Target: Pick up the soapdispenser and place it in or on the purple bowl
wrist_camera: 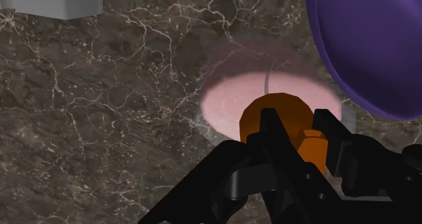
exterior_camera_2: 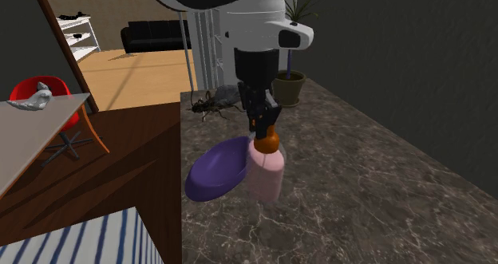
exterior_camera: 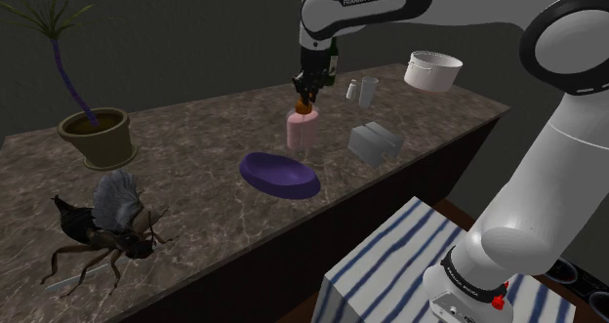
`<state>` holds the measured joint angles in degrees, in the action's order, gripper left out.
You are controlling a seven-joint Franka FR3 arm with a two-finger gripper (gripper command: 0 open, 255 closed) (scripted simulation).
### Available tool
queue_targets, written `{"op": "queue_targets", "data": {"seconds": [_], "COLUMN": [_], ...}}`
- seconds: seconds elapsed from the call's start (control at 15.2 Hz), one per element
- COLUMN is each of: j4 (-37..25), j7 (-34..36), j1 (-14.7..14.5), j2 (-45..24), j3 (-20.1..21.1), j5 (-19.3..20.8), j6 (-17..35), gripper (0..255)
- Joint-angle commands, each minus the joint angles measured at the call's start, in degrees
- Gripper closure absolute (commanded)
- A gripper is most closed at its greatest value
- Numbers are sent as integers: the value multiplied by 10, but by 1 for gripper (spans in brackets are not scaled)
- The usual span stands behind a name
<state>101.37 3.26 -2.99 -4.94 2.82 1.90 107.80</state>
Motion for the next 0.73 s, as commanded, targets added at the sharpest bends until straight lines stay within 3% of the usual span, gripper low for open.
{"op": "queue_targets", "data": {"seconds": [0.0,0.66], "j4": [-13,-92], "j7": [0,-2], "j1": [0,-1], "j2": [2,0], "j3": [0,1], "j5": [0,-1], "j6": [-14,-92], "gripper": [255,255]}}
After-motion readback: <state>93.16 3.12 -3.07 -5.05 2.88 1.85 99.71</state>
